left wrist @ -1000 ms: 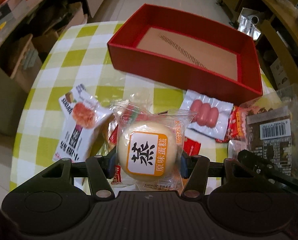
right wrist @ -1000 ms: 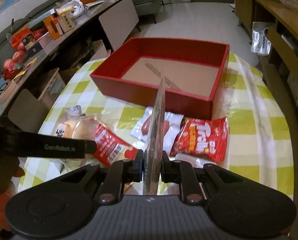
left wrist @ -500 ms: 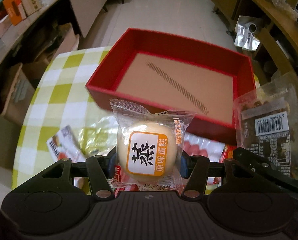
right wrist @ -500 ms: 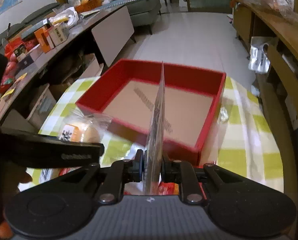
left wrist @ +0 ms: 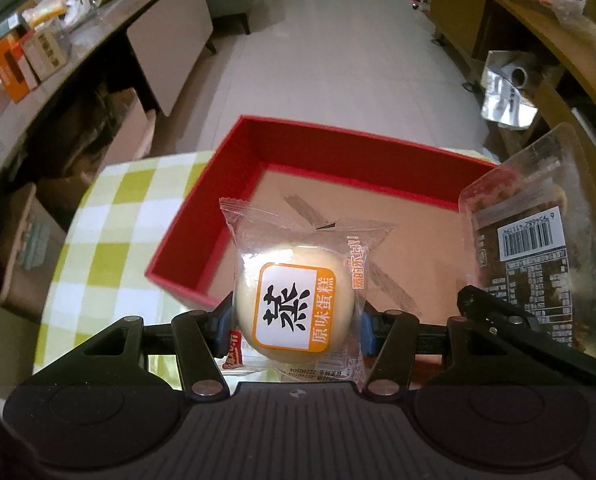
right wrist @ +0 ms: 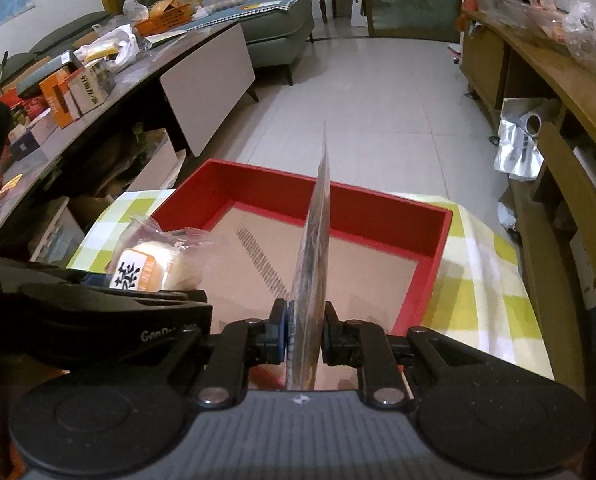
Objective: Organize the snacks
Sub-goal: 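Carry both packs over the red box with the left and right tools, then release the bun pack into the box while the right tool releases the jerky pack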
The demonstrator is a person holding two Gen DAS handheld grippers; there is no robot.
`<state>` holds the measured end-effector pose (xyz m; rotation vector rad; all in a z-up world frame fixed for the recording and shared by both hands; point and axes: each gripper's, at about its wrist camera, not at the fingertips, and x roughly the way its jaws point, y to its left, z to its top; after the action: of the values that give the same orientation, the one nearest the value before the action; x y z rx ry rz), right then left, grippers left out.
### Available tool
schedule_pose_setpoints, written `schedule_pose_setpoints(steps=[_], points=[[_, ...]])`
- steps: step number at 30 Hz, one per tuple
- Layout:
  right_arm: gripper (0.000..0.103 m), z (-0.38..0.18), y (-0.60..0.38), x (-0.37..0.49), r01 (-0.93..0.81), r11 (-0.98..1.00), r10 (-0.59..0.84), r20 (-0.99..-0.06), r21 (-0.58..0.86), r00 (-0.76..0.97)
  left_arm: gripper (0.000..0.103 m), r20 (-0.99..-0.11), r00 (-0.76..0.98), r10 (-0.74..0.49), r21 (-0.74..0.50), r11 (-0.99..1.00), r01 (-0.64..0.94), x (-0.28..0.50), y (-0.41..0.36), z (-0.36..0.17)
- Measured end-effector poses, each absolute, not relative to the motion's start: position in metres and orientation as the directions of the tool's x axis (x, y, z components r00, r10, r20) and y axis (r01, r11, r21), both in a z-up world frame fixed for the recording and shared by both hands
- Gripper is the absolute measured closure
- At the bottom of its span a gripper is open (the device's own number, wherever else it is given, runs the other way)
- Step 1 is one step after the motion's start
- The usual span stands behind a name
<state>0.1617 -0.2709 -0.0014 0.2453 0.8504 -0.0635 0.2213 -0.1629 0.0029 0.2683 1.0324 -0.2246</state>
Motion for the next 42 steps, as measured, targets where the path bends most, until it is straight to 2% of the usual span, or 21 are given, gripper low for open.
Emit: schedule_pose_setpoints(steps=[21, 28, 42], points=[[0.074, -0.045, -0.267, 0.208, 0.120, 0.988, 0.010, -0.799, 0.102, 0.601, 0.037, -0.864, 0.502, 0.022, 0.205, 0.928, 0.312, 0.269, -0.176, -0.041], [0.062, -0.040, -0.267, 0.205, 0.137, 0.987, -0.017, -0.802, 0.081, 0.597, 0.031, -0.884, 0.463, 0.057, 0.221, 0.925, 0.308, 0.273, -0.164, -0.052], [0.060, -0.030, -0.260, 0.195, 0.141, 0.988, -0.031, -0.811, 0.064, 0.584, 0.031, -0.887, 0.453, 0.089, 0.271, 0.895, 0.356, 0.240, -0.157, -0.051]])
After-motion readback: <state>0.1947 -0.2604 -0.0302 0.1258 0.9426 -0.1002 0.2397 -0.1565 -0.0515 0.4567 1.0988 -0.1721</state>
